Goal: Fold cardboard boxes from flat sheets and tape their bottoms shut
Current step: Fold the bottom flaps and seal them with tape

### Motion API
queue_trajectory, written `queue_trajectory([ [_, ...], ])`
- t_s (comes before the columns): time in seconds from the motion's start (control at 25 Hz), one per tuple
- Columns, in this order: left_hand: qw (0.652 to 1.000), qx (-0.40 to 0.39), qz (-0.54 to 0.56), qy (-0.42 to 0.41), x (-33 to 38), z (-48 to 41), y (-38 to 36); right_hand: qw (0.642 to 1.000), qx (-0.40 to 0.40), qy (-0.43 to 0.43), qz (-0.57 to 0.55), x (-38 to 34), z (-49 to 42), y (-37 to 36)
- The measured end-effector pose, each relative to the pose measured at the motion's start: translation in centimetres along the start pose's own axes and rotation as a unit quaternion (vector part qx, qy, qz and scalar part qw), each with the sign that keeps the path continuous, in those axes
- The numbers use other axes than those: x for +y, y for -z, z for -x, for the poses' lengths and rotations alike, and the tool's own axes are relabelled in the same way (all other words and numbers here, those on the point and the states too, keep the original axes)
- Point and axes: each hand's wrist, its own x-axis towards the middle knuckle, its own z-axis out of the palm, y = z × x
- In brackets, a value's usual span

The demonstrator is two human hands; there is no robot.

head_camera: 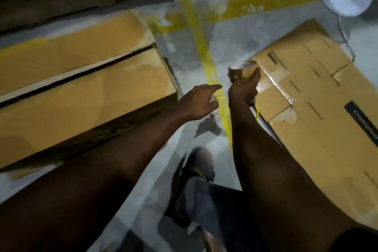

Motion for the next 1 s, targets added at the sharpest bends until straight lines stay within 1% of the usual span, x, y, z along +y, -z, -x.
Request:
queue_trajectory([
  [0.08,0.998,0.057,0.019,0.001,0.2,3.1,4.6,0.996,-0.011,0.083,0.011,-5.9,4.4,-0.4],
  [0.12,0.996,0.087,0.021,0.006,0.0,5.2,7.0,0.991,-0.033,0.13,0.017,-8.5,7.0,-0.6],
  [0.2,0.985,0.172,0.0,0.034,-1.3,11.0,12.2,0.969,-0.109,0.222,0.017,-13.1,13.5,-1.2],
  [0.24,0.973,0.222,-0.014,0.056,-2.2,14.1,14.7,0.953,-0.158,0.259,0.003,-14.9,16.7,-1.7],
  [0.28,0.959,0.27,-0.025,0.08,-3.3,17.5,17.0,0.933,-0.209,0.293,-0.014,-16.4,20.3,-1.9],
  [0.36,0.936,0.325,-0.042,0.132,-5.7,24.7,21.0,0.885,-0.298,0.355,-0.03,-18.7,27.8,-1.8],
  [0.48,0.92,0.343,-0.041,0.183,-8.4,33.7,24.8,0.791,-0.435,0.428,-0.048,-19.5,37.8,-1.4],
  [0.56,0.913,0.352,-0.032,0.204,-9.4,37.8,26.0,0.739,-0.514,0.434,-0.044,-18.9,42.4,-1.9],
  [0.64,0.91,0.355,-0.047,0.209,-10.1,40.2,26.6,0.708,-0.564,0.423,-0.038,-18.4,45.3,-2.9],
  [0.8,0.907,0.342,-0.064,0.238,-13.4,42.7,26.6,0.672,-0.634,0.379,-0.047,-18.2,48.5,-5.5],
  [0.92,0.893,0.381,0.034,0.236,-15.9,43.1,27.1,0.656,-0.648,0.384,0.048,-18.8,48.2,-7.8],
  [1.0,0.885,0.397,0.061,0.235,-17.0,42.5,27.4,0.635,-0.681,0.344,0.12,-19.7,47.1,-8.6],
])
